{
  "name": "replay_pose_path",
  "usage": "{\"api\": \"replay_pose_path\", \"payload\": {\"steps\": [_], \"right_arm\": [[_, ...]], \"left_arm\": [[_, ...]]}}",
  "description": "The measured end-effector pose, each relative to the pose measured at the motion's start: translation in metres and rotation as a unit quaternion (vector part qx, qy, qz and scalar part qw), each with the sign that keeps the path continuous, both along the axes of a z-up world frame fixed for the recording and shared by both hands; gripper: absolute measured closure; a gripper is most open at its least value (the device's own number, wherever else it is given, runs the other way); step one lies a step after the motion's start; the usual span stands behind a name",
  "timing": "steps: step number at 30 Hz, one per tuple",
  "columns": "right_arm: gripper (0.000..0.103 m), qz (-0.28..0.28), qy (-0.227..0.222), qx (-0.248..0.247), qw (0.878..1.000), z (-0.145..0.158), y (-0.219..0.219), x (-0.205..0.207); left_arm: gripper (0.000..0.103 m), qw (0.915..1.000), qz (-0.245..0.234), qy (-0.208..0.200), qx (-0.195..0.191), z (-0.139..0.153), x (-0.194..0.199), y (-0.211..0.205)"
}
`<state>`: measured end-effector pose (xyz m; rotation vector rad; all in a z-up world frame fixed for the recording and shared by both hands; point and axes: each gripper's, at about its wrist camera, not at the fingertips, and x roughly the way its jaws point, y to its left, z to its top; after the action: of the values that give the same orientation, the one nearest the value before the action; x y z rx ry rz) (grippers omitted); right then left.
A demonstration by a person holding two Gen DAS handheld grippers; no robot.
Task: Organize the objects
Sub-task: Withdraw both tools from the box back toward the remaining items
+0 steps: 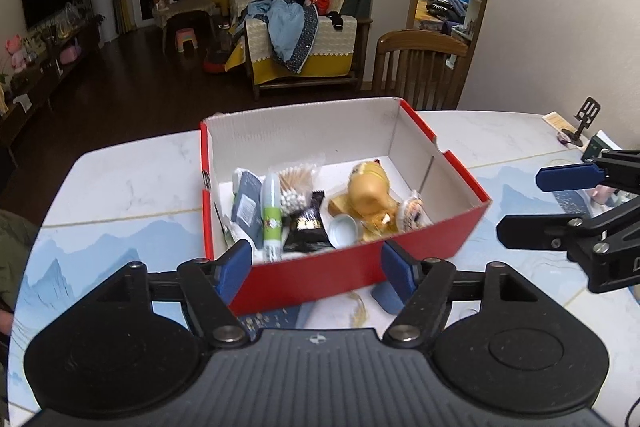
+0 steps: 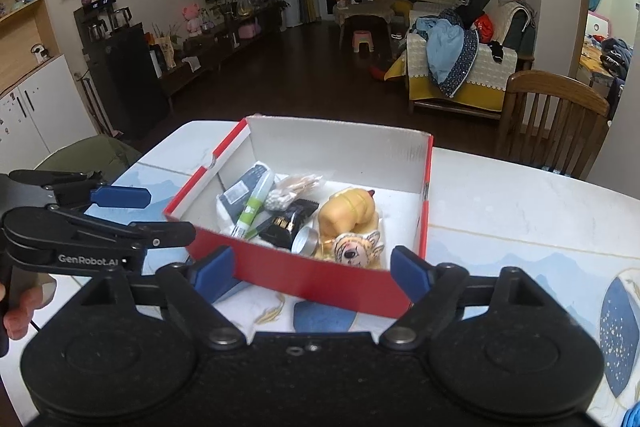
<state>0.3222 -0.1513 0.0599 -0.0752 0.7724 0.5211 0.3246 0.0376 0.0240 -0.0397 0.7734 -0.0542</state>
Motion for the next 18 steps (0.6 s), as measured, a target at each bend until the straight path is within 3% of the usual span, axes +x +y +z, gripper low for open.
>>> {"api": "replay_pose_path", "payload": {"steps": [7, 9, 11, 18], "right_arm": [[0.001, -0.001, 0.007, 0.006, 1.0, -0.008, -0.004, -0.015], [0.001, -0.001, 0.01, 0.009, 1.0, -0.011, -0.005, -0.019], [0.001, -0.004, 0.012, 0.012, 1.0, -0.013, -0.008, -0.022], [0.001, -0.007, 0.013, -0.002, 1.0, -0.028, -0.016, -0.036]], "left_arm": [[0.032, 0.9999, -0.007, 0.009, -0.009, -0.009, -0.025, -0.008], [0.03, 0.9999, -0.01, 0.011, -0.004, -0.013, -0.032, -0.012], [0.021, 0.9998, -0.014, 0.012, -0.008, -0.017, -0.039, -0.014], [0.015, 0.9992, -0.029, 0.022, -0.018, -0.035, -0.057, -0.024]]}}
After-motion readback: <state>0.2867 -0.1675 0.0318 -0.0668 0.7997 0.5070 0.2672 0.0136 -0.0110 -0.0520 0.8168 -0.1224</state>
